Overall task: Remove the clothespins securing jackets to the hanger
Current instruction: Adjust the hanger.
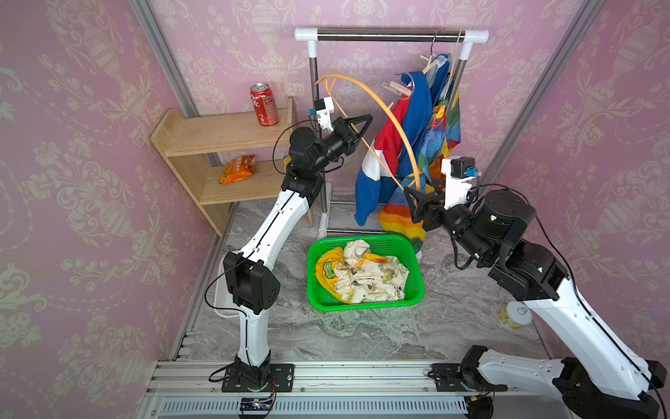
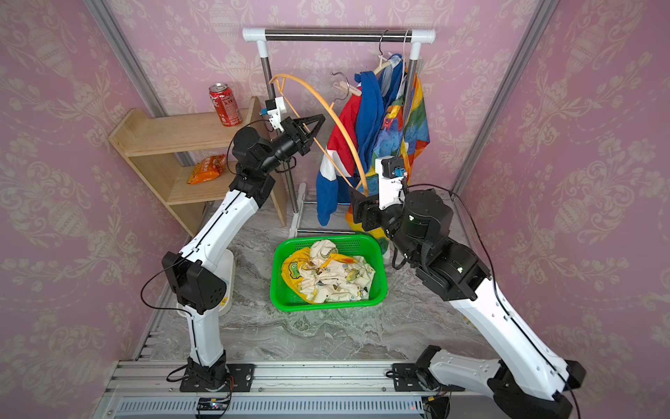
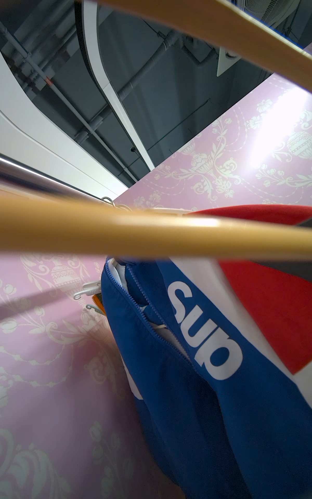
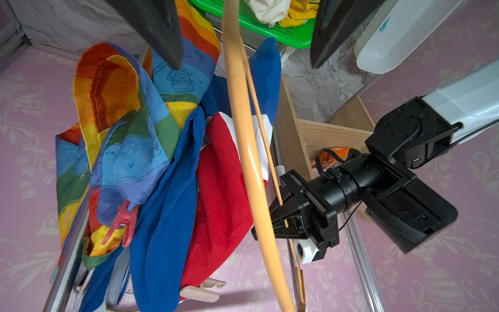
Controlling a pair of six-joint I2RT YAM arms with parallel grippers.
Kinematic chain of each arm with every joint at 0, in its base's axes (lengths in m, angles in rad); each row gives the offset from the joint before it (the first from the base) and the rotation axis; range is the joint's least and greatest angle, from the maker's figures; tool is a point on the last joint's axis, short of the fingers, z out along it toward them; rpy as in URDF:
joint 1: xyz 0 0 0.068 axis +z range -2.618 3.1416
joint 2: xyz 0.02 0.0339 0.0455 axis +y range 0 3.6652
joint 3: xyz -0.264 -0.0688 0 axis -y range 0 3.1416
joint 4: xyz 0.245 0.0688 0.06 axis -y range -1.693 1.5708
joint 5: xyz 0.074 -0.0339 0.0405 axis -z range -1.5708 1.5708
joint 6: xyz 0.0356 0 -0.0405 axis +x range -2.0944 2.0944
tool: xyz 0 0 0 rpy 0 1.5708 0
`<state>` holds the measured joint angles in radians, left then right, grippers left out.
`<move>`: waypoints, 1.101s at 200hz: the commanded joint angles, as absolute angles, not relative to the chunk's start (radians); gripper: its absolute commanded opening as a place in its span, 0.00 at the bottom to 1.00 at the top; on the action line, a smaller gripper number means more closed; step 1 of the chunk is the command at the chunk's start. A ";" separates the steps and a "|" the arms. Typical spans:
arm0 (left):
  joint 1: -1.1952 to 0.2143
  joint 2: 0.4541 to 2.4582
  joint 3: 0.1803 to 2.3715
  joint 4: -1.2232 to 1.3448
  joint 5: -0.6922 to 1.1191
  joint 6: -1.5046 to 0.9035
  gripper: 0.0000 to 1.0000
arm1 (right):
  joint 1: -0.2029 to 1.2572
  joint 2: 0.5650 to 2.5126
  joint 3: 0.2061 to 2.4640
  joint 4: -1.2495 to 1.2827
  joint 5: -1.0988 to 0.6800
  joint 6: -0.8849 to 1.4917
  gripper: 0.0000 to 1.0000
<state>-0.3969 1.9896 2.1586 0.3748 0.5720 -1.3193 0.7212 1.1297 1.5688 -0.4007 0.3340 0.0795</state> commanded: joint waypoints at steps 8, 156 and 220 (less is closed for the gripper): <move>-0.407 1.924 2.155 0.418 0.604 -1.354 0.00 | 0.713 1.172 1.589 -0.370 0.311 0.083 0.69; -0.411 1.970 2.279 0.226 0.648 -1.264 0.95 | 0.722 1.378 1.942 -0.596 0.322 0.113 0.00; -0.407 1.785 2.102 -0.090 0.546 -0.906 0.99 | 0.734 1.689 2.504 -0.917 0.441 0.156 0.00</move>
<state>-0.4034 1.8862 2.1689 0.0662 0.6003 -1.1110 0.7292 1.5620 2.3077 -0.8581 0.3714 0.1253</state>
